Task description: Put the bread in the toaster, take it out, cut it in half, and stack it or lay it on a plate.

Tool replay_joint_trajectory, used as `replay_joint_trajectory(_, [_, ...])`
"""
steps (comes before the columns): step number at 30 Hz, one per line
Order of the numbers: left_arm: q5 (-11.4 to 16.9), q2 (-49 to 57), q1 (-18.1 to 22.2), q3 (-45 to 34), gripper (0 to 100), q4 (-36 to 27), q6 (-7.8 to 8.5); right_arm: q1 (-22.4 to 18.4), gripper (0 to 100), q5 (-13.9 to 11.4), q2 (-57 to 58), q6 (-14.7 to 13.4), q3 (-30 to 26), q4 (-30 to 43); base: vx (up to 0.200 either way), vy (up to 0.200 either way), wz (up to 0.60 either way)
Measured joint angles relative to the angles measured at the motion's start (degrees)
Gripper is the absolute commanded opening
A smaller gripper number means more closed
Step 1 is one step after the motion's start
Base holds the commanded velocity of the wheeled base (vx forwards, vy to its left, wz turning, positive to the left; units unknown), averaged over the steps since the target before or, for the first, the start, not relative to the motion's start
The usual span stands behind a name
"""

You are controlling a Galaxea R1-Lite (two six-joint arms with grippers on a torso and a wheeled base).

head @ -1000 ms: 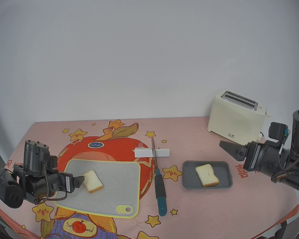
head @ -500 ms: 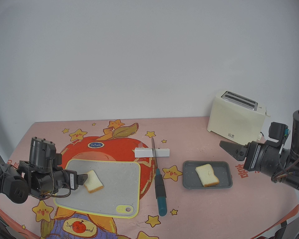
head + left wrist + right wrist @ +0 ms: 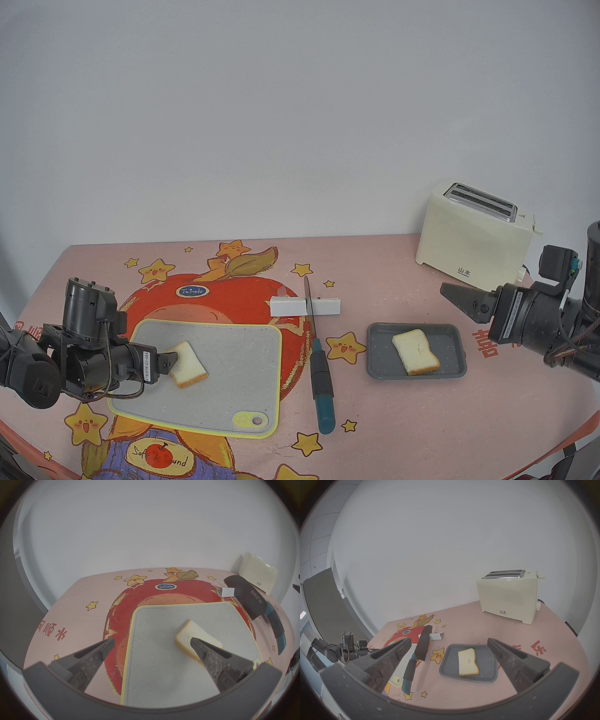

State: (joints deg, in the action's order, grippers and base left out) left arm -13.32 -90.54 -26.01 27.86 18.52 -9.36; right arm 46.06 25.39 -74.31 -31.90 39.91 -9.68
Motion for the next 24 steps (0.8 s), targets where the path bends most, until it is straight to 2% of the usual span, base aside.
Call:
replay_joint_trajectory(4, [0.00,0.00,0.00,-0.13,100,0.04,-0.02,0.00,100,0.02,0.04,0.10,0.00,-0.04,0.000,0.000,0.00])
replay_joint_trajectory(5, [0.00,0.00,0.00,-0.16,0,0.01,-0.02,-0.02,100,0.00,0.04,0.10,0.00,-0.04,0.000,0.000,0.00])
replay_joint_trajectory(24, [-0.05,-0.04,-0.09,-0.27,0,0.06,-0.27,-0.37,100,0.02,0.17,0.23,0.07,0.02,0.000,0.000,0.00])
